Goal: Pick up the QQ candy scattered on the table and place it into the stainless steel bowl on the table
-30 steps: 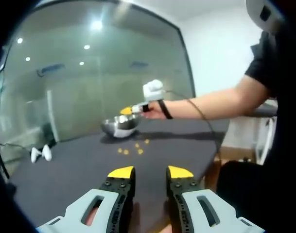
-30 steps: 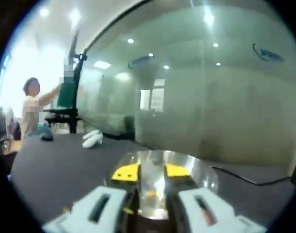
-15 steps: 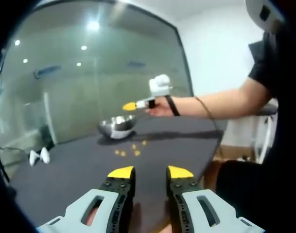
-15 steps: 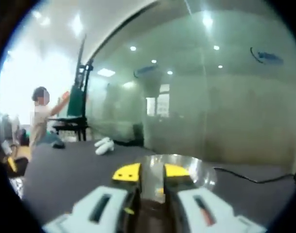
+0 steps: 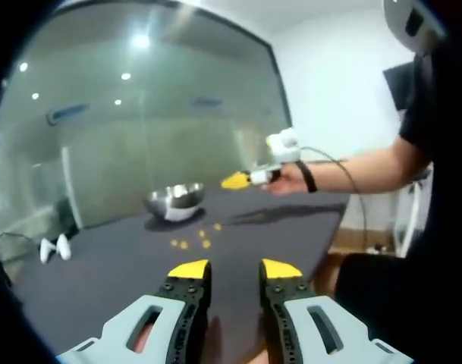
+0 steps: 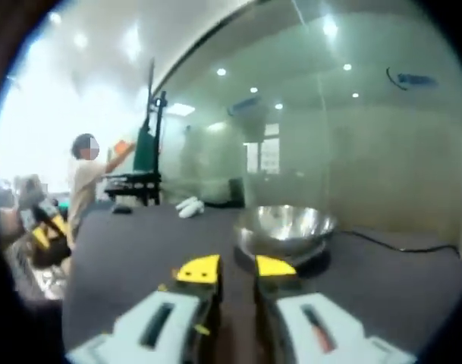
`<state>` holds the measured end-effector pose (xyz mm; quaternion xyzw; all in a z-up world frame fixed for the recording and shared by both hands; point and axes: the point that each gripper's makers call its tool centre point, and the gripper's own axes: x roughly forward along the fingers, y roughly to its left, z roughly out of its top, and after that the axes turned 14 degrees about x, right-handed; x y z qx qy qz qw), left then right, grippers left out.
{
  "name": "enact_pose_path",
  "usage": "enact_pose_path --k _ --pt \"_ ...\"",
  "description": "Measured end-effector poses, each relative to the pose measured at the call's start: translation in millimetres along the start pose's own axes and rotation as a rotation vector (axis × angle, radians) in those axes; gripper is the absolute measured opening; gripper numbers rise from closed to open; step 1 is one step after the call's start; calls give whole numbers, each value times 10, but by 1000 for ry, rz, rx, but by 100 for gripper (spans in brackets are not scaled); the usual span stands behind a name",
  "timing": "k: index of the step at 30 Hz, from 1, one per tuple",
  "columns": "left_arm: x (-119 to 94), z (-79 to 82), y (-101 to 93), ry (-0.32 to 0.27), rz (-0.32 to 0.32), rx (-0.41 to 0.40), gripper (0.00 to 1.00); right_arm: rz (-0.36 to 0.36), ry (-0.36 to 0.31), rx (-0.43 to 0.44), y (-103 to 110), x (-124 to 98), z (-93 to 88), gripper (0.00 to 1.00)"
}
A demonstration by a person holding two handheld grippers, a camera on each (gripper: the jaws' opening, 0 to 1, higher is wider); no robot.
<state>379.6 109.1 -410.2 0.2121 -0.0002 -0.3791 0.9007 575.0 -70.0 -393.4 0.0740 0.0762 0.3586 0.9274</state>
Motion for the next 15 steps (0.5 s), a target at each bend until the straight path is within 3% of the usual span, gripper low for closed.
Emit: enact_pose_path --k 6,15 --pt "32 66 -20 -14 -9 8 27 3 42 0 9 -131 -207 17" --pt "52 57 -42 -12 -21 10 27 19 80 11 94 26 -362 17"
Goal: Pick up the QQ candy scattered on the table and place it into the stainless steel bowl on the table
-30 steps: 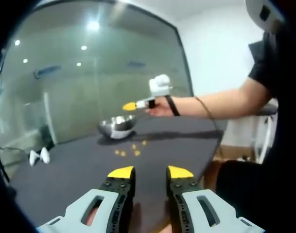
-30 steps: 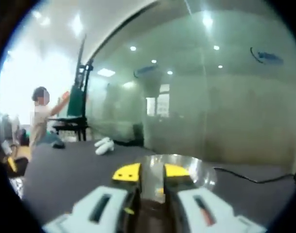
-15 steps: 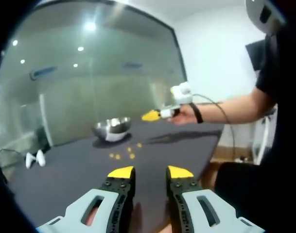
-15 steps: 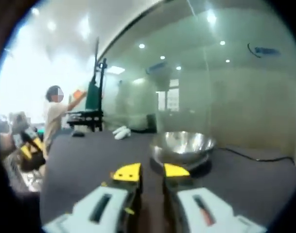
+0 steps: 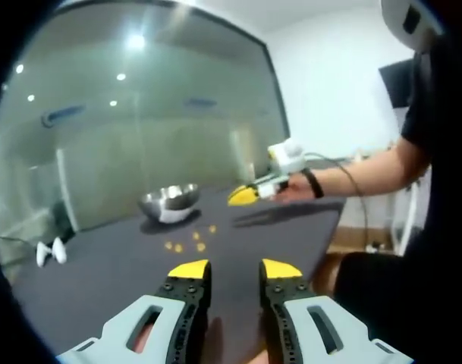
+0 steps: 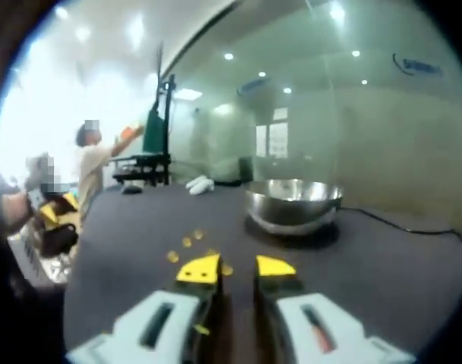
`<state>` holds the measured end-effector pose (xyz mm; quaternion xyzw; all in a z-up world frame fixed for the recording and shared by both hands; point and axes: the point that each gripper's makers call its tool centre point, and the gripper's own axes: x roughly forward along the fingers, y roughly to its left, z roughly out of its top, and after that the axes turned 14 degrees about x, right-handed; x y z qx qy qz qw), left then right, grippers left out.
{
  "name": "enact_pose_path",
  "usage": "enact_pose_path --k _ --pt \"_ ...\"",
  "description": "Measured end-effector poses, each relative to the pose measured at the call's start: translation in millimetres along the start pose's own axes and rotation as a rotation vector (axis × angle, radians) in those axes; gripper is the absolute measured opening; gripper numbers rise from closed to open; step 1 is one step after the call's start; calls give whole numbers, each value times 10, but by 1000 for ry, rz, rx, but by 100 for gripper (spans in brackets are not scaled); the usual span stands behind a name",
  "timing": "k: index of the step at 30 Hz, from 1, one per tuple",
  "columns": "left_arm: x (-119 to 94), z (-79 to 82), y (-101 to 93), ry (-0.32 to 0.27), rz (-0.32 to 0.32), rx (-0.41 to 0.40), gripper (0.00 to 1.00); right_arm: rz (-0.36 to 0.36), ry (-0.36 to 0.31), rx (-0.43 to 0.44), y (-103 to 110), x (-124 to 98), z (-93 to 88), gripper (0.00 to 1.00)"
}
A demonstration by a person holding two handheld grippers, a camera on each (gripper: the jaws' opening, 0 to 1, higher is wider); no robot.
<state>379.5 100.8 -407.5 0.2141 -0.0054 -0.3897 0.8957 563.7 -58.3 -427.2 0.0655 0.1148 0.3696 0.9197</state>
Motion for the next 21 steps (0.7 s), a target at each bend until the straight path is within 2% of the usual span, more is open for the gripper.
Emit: enact_pose_path --k 10,13,21 --pt "-70 -51 69 6 22 -14 27 32 83 18 67 232 -204 19" --pt "-86 -68 75 10 25 -15 27 31 146 -41 82 308 -316 20" --pt "-157 -90 115 8 39 -22 27 51 215 -47 130 477 -486 20"
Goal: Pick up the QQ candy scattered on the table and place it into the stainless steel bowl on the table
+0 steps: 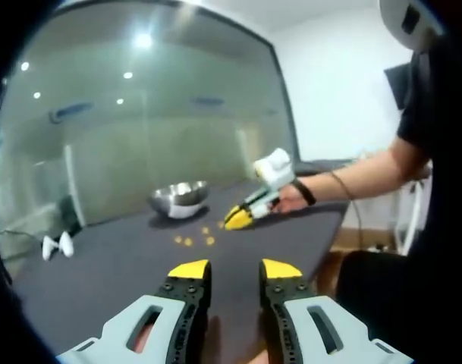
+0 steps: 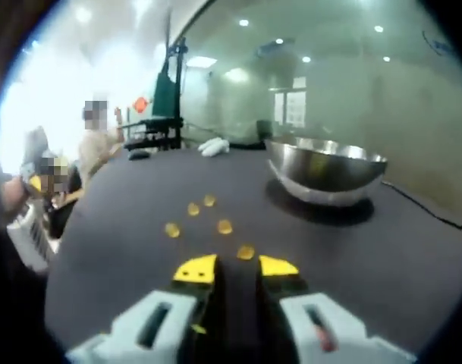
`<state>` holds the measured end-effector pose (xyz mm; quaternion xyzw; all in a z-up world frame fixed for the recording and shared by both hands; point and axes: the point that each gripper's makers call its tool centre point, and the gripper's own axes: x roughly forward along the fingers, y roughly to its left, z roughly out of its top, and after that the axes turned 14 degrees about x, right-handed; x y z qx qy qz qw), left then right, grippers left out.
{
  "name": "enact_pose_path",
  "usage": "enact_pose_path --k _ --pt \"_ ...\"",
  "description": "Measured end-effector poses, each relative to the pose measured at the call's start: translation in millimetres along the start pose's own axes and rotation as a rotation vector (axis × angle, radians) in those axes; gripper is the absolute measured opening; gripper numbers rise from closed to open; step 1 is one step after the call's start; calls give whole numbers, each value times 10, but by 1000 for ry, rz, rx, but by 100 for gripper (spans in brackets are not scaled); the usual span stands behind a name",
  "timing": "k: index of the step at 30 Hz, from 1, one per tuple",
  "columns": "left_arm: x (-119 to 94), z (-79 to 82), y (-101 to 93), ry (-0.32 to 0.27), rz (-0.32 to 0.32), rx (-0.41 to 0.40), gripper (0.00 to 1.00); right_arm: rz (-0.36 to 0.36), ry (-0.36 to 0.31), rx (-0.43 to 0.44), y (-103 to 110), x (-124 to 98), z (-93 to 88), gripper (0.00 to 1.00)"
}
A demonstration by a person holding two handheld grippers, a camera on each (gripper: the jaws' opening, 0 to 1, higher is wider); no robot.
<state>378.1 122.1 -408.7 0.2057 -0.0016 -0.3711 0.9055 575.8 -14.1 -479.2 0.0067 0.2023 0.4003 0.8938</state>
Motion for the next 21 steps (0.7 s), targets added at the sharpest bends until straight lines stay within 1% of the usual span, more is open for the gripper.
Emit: enact_pose_path --k 10,18,19,20,21 --pt "-70 -42 55 6 18 -5 27 5 4 1 7 141 54 20" --pt "-92 -73 67 10 24 -8 27 7 6 -9 17 175 68 19" --pt "-90 -73 64 10 23 -9 27 8 4 -12 16 180 70 19" --pt "-88 -73 62 11 22 -7 27 7 2 -16 16 185 72 16" --pt "-86 -73 61 12 22 -5 27 6 1 -26 20 192 74 11"
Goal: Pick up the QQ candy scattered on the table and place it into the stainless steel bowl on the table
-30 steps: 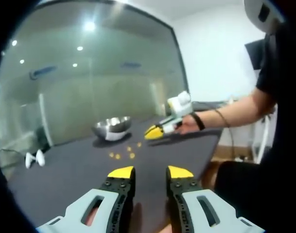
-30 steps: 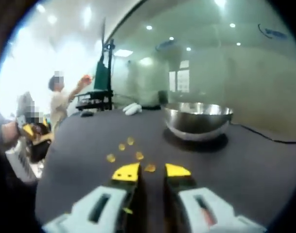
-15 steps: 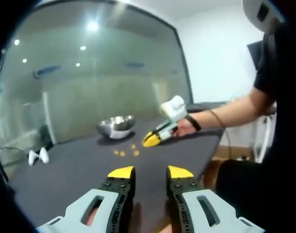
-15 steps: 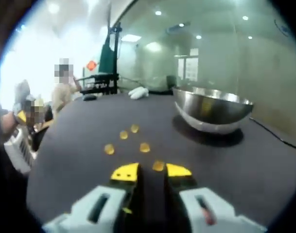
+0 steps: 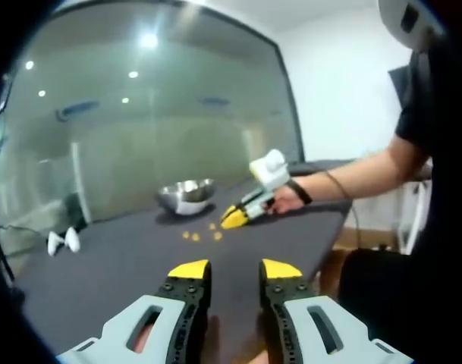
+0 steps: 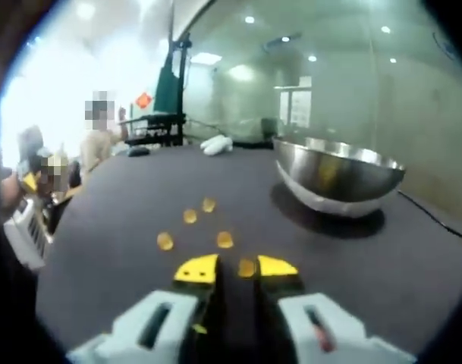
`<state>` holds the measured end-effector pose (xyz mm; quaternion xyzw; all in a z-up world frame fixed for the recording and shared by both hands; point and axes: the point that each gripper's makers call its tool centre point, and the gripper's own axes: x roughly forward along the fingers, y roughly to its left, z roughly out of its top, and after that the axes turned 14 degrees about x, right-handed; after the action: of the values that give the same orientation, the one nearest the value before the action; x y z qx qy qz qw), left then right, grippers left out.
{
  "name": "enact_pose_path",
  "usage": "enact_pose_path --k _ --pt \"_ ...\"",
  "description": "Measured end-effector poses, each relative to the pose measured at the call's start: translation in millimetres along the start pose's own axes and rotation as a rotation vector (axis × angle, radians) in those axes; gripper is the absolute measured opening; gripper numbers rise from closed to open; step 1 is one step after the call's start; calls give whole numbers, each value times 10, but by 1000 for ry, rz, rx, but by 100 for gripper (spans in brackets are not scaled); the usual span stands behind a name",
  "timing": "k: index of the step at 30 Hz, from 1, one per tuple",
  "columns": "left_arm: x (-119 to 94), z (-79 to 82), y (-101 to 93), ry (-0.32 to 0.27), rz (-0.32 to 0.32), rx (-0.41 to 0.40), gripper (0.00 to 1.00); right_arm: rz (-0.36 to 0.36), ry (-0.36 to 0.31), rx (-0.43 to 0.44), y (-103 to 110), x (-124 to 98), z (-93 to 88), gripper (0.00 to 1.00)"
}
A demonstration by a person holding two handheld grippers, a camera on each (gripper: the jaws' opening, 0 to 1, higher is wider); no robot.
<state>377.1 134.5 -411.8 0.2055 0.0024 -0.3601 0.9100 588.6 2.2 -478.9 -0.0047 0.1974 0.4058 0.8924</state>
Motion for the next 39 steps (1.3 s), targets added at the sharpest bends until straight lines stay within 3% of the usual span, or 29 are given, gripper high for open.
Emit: enact_pose_path --k 3,11,14,23,28,33,38,39 --pt "4 8 0 -2 0 0 27 -4 0 -37 15 16 4 9" --pt "1 30 -5 -3 2 4 27 -2 -4 -10 5 9 3 9" --pt "-7 53 4 -6 6 10 27 5 8 51 17 -5 2 9" --pt "-13 46 -15 0 2 13 27 -11 -30 9 53 -120 198 9" --pt "-33 53 1 -3 7 14 27 -22 -63 26 55 -185 302 9" --pt "-45 36 23 -1 15 10 27 -86 -151 39 22 -304 499 9" --pt "-43 34 11 -1 10 13 27 -246 -336 56 -112 -522 853 9" --pt "-45 38 8 -2 10 14 27 -254 -341 59 -108 -536 856 9"
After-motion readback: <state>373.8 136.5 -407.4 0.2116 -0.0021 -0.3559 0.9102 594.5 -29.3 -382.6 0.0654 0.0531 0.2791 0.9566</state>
